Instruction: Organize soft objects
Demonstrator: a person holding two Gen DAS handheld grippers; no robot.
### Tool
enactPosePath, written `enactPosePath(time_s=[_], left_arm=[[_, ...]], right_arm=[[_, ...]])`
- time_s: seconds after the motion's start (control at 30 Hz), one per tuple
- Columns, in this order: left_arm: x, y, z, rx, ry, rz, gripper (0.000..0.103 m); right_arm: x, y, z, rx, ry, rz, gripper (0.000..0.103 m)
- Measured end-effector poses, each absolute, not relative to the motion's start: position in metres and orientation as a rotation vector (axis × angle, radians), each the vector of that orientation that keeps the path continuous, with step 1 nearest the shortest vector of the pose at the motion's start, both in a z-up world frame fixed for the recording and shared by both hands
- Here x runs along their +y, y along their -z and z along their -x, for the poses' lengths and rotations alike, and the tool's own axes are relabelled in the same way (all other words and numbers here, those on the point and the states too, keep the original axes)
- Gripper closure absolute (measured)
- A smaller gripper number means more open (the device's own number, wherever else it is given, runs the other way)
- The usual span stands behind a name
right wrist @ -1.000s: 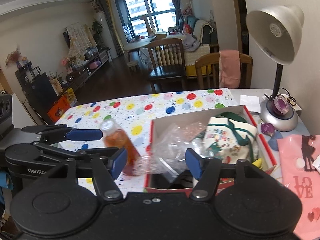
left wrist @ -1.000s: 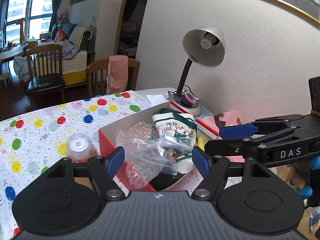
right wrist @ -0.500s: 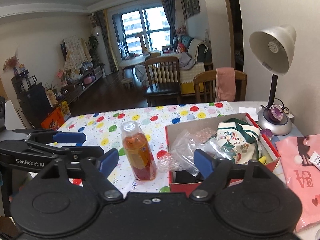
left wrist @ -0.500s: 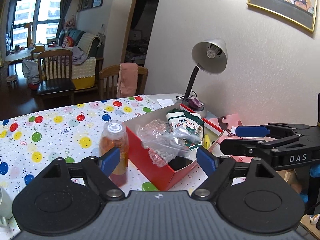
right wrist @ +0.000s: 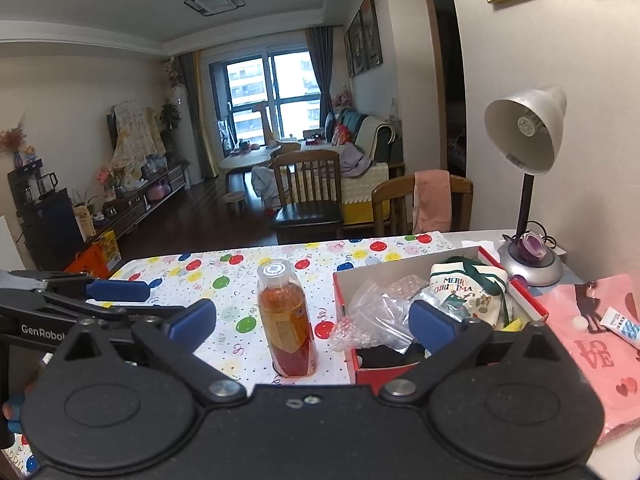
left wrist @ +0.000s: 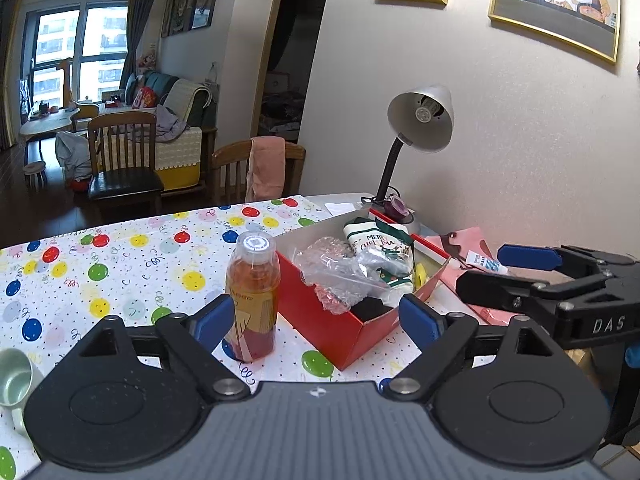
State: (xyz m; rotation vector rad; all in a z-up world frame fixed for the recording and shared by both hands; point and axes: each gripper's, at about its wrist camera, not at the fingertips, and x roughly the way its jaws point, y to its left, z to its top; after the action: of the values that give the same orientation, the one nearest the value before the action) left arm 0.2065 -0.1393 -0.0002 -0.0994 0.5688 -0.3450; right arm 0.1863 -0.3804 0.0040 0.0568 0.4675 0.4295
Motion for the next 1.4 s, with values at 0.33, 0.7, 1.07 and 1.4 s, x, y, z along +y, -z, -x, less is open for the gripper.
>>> enactPosePath(time_s=[0.33,0.7,1.07,1.4], left_arm=[[-0.129,-0.001,-0.185,0.545,0.337,0.138,0.001],[-0.13,-0.005,-0.164,0.5,0.317,0.113,0.001],[-0.129,-0.006,-0.156,0.478,0.344,0.127,0.001],[-0.128,-0.006,-0.15,0.457,0.338,0.123,0.001]], right_arm=[[-0.371,0.002,-0.162,0.452,-0.408,-0.068,0.0],[-0.371,0.0,-0.15,0.433,-0.403,-0.078,0.0],[-0.371,-0.003,-0.144,0.418,-0.384,-0.06,0.0],[-0.37,-0.001,-0.143,0.415,-0.374,-0.059,0.0]])
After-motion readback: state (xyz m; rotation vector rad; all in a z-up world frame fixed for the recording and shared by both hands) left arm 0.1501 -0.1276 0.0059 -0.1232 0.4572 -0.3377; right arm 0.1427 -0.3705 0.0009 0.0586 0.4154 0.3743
